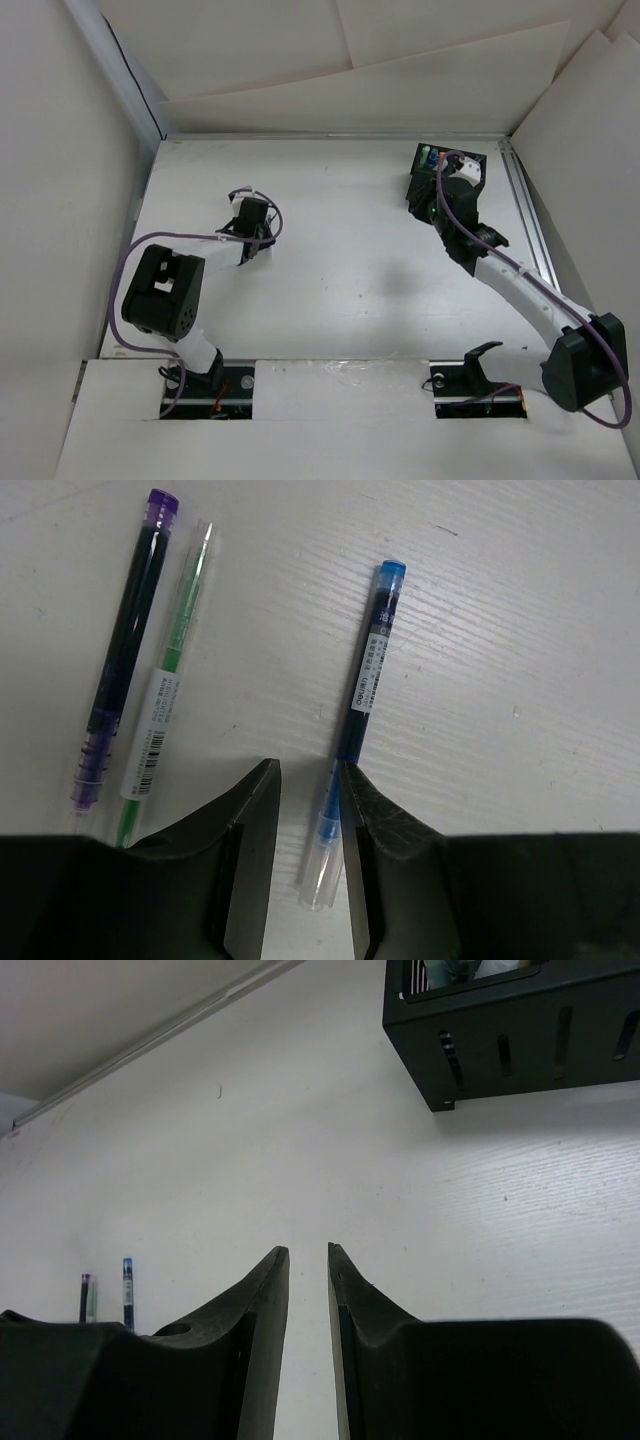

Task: Sort the stationery into containers
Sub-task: Pick up the pen from the center of the board.

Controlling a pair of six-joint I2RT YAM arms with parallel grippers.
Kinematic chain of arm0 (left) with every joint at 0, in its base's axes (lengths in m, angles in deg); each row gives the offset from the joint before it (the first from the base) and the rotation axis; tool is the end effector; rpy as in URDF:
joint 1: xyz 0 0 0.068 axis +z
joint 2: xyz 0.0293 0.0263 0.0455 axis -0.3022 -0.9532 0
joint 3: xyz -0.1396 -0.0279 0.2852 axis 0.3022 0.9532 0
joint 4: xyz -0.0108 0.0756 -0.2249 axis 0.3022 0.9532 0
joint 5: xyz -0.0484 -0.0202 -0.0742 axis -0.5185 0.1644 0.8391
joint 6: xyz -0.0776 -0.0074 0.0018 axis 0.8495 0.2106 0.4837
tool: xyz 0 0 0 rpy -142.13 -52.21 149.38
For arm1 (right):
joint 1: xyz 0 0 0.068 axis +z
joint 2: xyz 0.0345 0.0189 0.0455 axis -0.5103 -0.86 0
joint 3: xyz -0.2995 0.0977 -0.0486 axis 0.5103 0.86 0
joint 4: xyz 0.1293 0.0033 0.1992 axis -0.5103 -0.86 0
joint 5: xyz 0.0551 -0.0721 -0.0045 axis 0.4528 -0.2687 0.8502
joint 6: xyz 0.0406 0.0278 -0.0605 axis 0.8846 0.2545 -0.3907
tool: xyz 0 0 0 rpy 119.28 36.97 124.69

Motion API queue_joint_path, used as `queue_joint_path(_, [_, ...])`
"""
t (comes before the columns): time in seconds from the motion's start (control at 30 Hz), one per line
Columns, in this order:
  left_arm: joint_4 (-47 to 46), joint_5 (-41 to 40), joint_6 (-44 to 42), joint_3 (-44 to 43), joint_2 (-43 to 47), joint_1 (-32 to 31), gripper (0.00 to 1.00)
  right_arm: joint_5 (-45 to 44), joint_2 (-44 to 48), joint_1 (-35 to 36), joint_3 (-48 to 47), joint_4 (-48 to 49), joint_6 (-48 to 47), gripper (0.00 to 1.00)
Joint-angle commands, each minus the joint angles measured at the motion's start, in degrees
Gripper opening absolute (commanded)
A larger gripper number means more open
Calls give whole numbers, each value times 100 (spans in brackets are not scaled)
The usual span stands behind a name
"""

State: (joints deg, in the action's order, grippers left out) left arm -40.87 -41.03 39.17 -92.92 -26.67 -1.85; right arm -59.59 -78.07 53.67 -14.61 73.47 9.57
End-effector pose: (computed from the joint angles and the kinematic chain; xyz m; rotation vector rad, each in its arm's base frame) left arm 0.3216 -0.0966 0.2144 -0.3379 2.2254 -0.1939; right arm 0.2506 0.0845 0.3443 0.4250 1.9053 0.3902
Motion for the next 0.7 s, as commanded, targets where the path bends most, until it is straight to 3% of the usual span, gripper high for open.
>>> queue_joint_path(0.0, [-23,194,-132,115,183,-16,26,-17,-53,92,-77,263,-90,28])
queue_joint_path(0.2, [-162,194,-132,193,234,-16,26,-17,-105,92,-129,263,-142,28])
queue_joint_path(0.43, [-558,360,-132,510,596,-16,42,-17,-219,207,-182,263,-142,29])
queue_joint_path(0.67, [-735,528,-194,511,464,-16,43,-70,-273,259,-235,210,-195,29])
